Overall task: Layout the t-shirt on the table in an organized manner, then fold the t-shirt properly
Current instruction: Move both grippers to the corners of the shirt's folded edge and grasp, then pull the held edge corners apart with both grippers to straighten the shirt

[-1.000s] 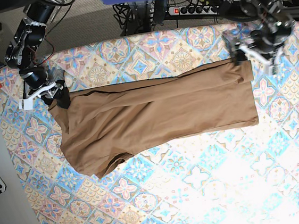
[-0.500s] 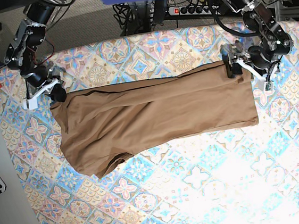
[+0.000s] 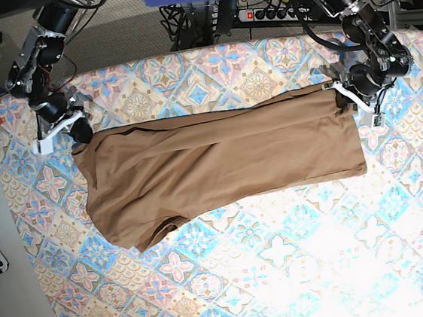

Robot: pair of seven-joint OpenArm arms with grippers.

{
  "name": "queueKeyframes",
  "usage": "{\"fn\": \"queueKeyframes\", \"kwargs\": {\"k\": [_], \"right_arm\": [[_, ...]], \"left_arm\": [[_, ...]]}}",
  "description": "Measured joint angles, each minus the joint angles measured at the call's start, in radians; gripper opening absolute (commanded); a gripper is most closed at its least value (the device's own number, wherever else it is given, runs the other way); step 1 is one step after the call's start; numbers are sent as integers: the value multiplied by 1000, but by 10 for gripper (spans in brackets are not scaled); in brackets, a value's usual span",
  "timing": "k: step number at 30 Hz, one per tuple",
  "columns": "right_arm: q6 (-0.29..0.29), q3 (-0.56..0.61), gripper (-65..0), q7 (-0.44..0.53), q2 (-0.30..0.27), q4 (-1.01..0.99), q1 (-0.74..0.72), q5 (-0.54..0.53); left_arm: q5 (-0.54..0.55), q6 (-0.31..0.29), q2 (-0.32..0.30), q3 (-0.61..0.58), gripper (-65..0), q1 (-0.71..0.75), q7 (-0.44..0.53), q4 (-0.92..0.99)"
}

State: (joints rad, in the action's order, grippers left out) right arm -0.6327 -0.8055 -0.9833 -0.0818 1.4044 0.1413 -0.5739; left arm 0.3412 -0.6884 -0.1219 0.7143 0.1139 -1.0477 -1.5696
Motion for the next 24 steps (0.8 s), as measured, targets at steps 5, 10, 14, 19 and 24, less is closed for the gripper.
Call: {"fn": "queueKeyframes", "kwargs": {"k": [5, 10, 14, 19, 24], "right_arm": [[-3, 1, -650, 5, -17, 3, 30, -2], [-6, -85, -650, 0, -11, 3, 60, -7], [-4, -116, -650, 9, -18, 5, 77, -11], [-7, -117, -650, 3, -13, 18, 102, -16], [-3, -117, -627, 1, -14, 89, 92, -4]], "left_arm": [[3, 0, 0, 0, -650, 10, 2, 0], [14, -1, -20, 0, -650, 17, 8, 0], [14, 0, -23, 0, -650, 20, 9, 0], [22, -4, -23, -3, -650, 31, 16, -3], [23, -4, -23, -3, -650, 31, 14, -3]]}}
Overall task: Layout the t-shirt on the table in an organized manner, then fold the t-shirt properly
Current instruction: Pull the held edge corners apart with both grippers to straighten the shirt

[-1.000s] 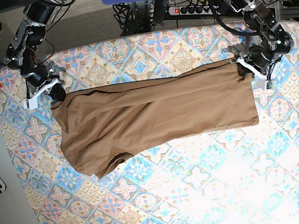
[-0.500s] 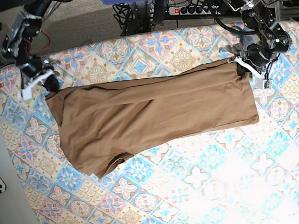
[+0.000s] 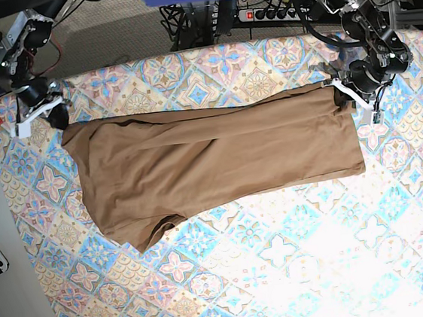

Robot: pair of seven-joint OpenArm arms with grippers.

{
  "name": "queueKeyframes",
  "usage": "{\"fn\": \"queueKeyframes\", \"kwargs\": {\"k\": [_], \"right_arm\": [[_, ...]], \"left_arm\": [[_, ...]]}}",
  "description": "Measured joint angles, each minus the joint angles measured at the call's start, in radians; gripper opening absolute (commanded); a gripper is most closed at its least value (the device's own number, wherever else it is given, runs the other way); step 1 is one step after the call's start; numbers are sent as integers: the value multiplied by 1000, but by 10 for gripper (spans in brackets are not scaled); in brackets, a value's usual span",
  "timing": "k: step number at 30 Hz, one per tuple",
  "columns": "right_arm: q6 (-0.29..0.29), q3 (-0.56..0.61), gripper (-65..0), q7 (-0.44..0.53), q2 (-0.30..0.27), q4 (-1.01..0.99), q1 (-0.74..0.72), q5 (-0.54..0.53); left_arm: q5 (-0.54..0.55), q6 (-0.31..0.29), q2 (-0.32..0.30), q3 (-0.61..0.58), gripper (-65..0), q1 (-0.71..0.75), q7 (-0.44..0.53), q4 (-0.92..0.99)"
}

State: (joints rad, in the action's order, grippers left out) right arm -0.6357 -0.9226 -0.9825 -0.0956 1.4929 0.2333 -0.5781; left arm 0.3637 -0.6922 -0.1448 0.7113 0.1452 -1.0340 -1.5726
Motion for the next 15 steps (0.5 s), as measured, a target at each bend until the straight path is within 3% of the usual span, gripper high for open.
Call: {"fn": "queueKeyframes", "kwargs": {"k": [6, 8, 12, 15], "right_arm": [[-1, 0, -270, 0, -2, 42, 2, 4], [-3, 0, -231, 0, -2, 43, 2, 3], [-4, 0, -230, 3, -2, 26, 2, 2], [-41, 1, -230, 12, -4, -53, -11, -5]], "left_arm": [[0, 0, 0, 0, -650, 0, 0, 0], [0, 0, 0, 0, -650, 0, 0, 0], [0, 0, 0, 0, -650, 0, 0, 0], [0, 0, 0, 0, -650, 0, 0, 0]]}}
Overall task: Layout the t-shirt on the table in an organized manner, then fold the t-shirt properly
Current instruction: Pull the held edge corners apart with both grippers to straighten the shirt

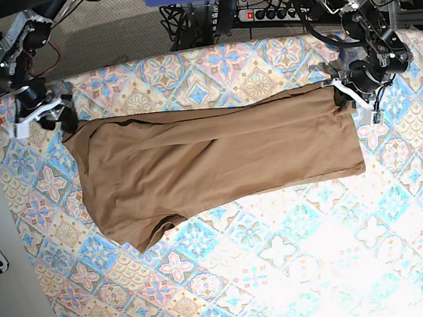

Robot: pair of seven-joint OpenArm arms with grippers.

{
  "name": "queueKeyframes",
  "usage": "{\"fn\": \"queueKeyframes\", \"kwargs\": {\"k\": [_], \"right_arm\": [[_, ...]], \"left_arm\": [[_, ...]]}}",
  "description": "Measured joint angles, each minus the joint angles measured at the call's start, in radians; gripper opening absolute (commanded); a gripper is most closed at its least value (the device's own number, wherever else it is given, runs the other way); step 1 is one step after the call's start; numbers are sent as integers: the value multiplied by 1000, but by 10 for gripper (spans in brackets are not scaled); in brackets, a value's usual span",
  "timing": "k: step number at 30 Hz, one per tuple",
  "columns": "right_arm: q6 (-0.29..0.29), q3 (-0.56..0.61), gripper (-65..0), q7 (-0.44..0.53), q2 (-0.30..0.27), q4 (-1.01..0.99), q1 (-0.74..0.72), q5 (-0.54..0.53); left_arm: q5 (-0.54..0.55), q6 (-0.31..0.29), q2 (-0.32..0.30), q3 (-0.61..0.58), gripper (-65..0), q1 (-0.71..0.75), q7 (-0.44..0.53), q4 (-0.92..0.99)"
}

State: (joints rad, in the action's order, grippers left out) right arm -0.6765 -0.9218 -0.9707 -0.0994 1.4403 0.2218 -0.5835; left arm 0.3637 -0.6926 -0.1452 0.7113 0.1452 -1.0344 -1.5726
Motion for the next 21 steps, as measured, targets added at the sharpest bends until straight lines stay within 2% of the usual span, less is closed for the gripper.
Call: {"fn": "queueKeyframes", "kwargs": {"k": [6, 10, 14, 17, 21], "right_arm": [[-9, 5, -230, -7, 1, -118, -159, 2], [-17, 5, -230, 16, 2, -156, -148, -27], [-10, 93, -258, 18, -15, -153, -153, -13], [-13, 135, -330, 10, 3, -153, -159, -14], [-13, 135, -499, 6, -3, -153, -144, -14]], "left_arm": [[0, 0, 0, -2, -650, 0, -1, -1], [2, 0, -2, -2, -650, 2, 0, -1], [-1, 0, -2, -2, -650, 0, -2, -1], [-1, 0, -2, -2, -650, -1, -2, -1], [-2, 0, -2, -2, -650, -1, -1, -1]]}}
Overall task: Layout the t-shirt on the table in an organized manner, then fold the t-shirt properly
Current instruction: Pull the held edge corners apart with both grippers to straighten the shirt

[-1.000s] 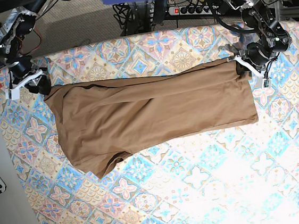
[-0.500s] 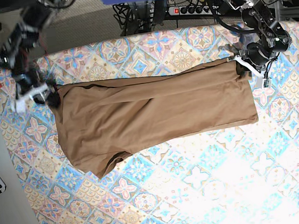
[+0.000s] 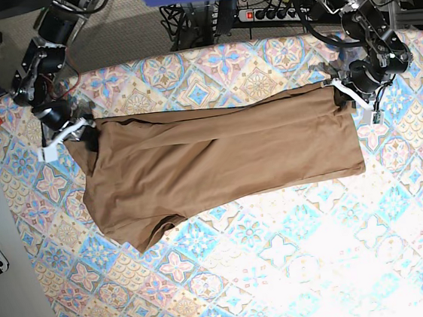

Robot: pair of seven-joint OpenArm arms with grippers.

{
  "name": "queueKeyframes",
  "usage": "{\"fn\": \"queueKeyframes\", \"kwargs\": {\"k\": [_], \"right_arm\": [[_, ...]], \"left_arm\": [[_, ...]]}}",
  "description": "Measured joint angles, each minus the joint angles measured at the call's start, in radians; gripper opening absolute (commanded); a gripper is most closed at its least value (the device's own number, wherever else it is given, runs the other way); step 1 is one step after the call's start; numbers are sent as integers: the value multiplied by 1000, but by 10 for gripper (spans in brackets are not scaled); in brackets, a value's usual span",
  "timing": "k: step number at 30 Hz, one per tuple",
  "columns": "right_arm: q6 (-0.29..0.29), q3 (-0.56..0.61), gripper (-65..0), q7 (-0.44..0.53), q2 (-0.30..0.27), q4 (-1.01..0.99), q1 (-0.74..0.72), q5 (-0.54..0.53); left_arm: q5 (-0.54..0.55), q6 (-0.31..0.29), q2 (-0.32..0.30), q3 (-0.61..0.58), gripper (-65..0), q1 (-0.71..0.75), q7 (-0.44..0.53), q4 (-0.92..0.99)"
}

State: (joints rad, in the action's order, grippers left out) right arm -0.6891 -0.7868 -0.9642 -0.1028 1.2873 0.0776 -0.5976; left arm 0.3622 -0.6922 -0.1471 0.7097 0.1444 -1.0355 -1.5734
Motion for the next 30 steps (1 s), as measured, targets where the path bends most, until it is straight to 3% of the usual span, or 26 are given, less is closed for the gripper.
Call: {"fn": "queueKeyframes", "kwargs": {"k": [3, 4, 12, 17, 21, 27, 30], "right_arm": [[4, -1, -636, -10, 0, 0, 0, 8], [4, 0, -650, -12, 1, 0, 0, 10], [-19, -5, -650, 2, -24, 7, 74, -23], [-11, -3, -650, -11, -57, 7, 64, -8], [-16, -3, -650, -81, -80, 7, 66, -26], [-19, -131, -650, -140, -84, 8, 70, -23], [-19, -136, -650, -167, -99, 7, 69, -29]], "left_arm": [[1, 0, 0, 0, -650, 0, 0, 0], [1, 0, 0, 0, -650, 0, -1, 0], [20, -4, -28, -5, -650, 1, -87, -12], [-107, -23, -19, -10, -650, -18, -80, -19], [-210, -27, -15, -60, -650, -34, -83, -29], [-231, -26, -19, -80, -650, -35, -83, -30], [-231, -18, -19, -87, -650, -10, -58, -51]]}}
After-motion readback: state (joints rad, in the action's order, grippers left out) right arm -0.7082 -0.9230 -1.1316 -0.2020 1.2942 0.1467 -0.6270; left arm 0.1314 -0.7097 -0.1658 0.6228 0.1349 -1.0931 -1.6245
